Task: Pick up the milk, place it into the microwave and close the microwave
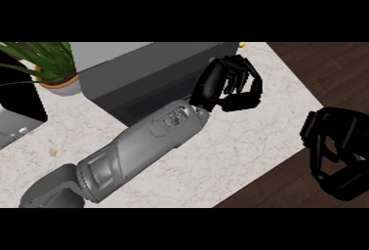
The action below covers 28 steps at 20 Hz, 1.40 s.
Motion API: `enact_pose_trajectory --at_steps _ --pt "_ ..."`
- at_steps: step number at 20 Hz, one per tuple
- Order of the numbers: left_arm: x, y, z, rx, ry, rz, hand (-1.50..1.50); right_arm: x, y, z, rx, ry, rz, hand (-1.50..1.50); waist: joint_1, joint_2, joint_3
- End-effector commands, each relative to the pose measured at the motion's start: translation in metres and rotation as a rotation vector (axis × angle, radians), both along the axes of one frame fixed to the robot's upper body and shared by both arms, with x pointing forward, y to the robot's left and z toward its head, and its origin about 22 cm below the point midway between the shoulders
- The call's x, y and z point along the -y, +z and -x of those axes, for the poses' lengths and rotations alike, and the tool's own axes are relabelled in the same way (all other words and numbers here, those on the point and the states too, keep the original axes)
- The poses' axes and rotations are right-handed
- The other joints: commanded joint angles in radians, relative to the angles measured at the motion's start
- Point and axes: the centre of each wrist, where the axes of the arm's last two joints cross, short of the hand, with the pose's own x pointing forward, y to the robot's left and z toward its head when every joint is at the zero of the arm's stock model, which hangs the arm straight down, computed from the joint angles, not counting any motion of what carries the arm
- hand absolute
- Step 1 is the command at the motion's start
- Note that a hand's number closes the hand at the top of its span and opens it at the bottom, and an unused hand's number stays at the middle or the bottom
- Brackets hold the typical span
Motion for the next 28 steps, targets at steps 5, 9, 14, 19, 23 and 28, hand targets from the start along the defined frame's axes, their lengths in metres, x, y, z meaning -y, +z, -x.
enact_pose_trajectory --at_steps 5,9,14,19,23,28 --pt "-0.002 -0.011 -0.011 -0.146 0.176 0.018 1.5 -0.008 -0.012 0.015 -0.083 0.142 0.112 1.5 0.026 0.027 0.0" --pt "-0.013 0.001 -0.013 -0.393 0.182 0.339 1.5 -0.019 -0.016 0.024 -0.099 0.172 0.073 1.5 0.045 0.047 -0.019" --pt "-0.023 -0.008 -0.016 -0.477 0.155 0.461 1.5 -0.032 -0.032 0.04 -0.166 0.194 0.039 1.5 0.079 0.043 -0.014" --pt "-0.032 -0.027 -0.015 -0.529 0.119 0.504 1.5 -0.038 -0.036 0.053 -0.178 0.187 0.011 1.5 0.105 0.035 -0.014" --pt "-0.036 -0.041 -0.012 -0.552 0.072 0.51 1.5 -0.048 -0.04 0.066 -0.187 0.185 -0.007 1.5 0.132 0.03 -0.014" --pt "-0.047 -0.045 -0.016 -0.537 0.024 0.529 1.5 -0.056 -0.046 0.079 -0.2 0.175 -0.036 1.5 0.147 0.037 -0.013"
